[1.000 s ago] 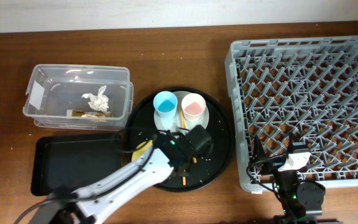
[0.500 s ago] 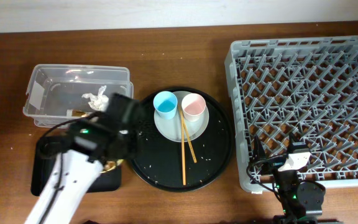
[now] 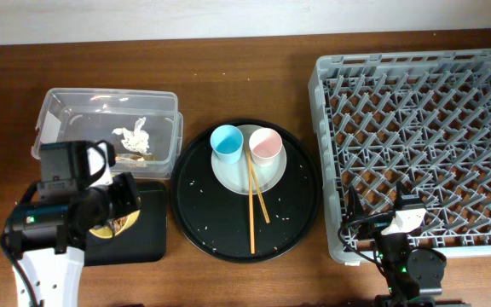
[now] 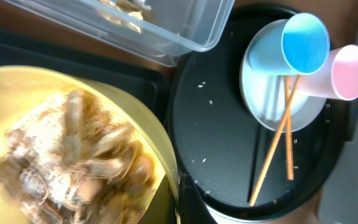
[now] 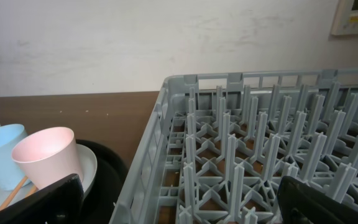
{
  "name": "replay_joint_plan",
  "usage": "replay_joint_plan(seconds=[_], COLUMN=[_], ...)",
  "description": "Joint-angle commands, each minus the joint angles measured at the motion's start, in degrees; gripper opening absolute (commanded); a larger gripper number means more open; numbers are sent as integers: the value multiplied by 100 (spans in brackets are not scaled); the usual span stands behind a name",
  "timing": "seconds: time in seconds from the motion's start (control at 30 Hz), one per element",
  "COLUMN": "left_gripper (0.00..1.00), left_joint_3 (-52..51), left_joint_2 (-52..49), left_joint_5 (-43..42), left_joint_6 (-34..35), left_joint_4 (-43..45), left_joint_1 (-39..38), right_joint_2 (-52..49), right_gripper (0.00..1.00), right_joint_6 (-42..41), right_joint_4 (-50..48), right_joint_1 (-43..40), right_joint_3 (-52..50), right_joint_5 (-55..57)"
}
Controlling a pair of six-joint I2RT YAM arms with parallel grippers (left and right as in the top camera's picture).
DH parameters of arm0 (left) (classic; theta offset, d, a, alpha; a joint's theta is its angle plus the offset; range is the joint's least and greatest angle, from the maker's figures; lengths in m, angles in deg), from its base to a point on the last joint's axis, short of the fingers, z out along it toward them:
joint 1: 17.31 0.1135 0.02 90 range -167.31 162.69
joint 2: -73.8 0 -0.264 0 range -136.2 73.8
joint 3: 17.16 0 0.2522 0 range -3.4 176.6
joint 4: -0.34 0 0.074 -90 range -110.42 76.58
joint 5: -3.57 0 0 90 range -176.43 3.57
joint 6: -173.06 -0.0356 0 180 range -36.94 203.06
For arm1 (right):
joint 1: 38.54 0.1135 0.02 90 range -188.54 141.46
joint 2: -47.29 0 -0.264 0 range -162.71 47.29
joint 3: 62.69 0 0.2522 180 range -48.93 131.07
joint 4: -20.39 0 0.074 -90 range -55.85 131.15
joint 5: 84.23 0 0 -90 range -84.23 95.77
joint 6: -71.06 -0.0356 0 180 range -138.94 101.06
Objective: Sort waste into correct bins and load items into the dishwasher rack
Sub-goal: 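Lift the yellow bowl with the left gripper over the black tray, then tip the yellow bowl with the left gripper, dumping shells onto the black tray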
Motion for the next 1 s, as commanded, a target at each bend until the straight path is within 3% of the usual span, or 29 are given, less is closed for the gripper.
replay_joint_plan(seconds=[0.0,0.37,0.6,0.77,0.97], left_gripper=[0,0,0,0,0], left_joint_3=[-627,-1499,-1849,-1867,-1867], left_joint_2=[39,-118,-955,-1779,-2319], left_joint_5=[-1429,-4376,-5626,-5995,-6043], left_joint_6=[-765,-2564,-3526,-4024,-4057], left_joint_4=[356,857,876,693,590], left_joint_1=[870,3915,4524,4527,4527], right_joint_2=[28,28,28,28,28], right_gripper=[98,98,98,98,98], right_joint_6=[-24,-24,-24,-24,-24], right_joint_4=[33,31,33,33,33], right_joint_1=[26,26,26,26,26], right_joint_3=[-31,-31,-31,-31,-31], right_joint_5=[-9,-9,-9,-9,-9])
